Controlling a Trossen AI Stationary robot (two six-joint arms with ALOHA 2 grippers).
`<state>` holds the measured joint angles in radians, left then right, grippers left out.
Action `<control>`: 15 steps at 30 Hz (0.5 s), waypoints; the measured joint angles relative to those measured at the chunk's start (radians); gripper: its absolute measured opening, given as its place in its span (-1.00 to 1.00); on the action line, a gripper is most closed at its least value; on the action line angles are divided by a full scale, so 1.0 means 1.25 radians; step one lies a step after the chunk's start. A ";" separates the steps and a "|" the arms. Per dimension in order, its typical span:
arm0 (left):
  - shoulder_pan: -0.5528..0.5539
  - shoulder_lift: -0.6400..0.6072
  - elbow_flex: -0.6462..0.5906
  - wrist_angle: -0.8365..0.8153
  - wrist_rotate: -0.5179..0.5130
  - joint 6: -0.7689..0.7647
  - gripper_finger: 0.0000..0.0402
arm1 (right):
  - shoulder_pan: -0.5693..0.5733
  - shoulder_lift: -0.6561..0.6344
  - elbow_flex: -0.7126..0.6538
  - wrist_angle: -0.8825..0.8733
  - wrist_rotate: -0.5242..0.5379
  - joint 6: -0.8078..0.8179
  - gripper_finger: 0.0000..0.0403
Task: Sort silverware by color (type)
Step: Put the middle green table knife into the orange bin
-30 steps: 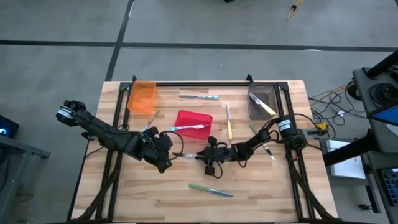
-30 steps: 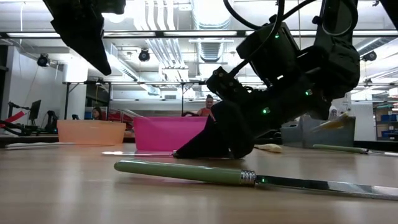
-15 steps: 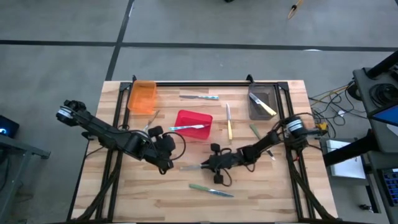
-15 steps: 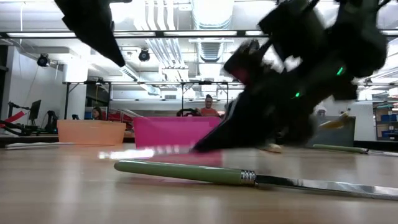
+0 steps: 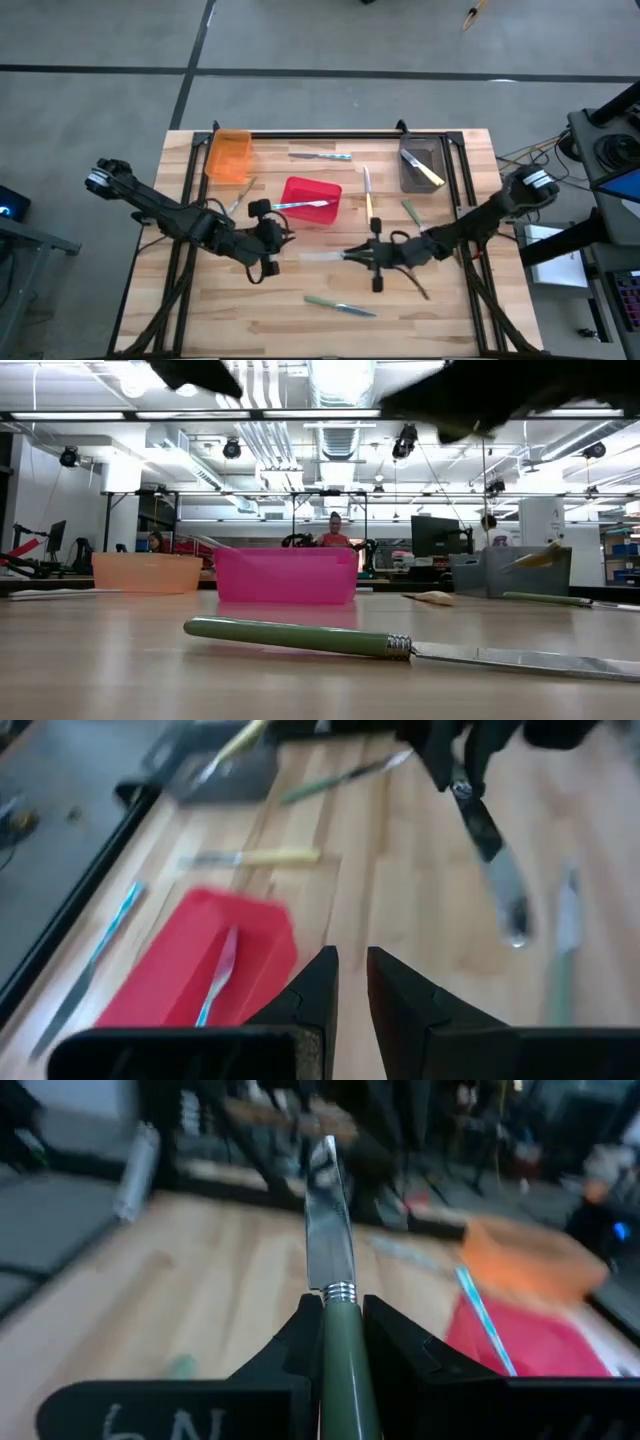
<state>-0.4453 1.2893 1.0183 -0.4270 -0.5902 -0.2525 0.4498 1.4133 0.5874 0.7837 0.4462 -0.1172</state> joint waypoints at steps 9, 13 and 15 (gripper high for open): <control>-0.001 -0.068 -0.142 0.437 0.123 0.180 -0.81 | 0.054 0.053 -0.027 0.356 0.005 -0.177 -0.79; 0.000 -0.049 -0.238 0.719 0.124 0.185 -0.81 | 0.055 0.113 -0.005 0.503 0.023 -0.255 -0.79; 0.001 -0.024 -0.277 0.842 0.124 0.196 -0.80 | 0.055 0.144 0.014 0.553 0.023 -0.296 -0.79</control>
<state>-0.4442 1.2590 0.6725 0.6255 -0.4347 -0.0071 0.5185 1.5927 0.6047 1.4750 0.4756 -0.4869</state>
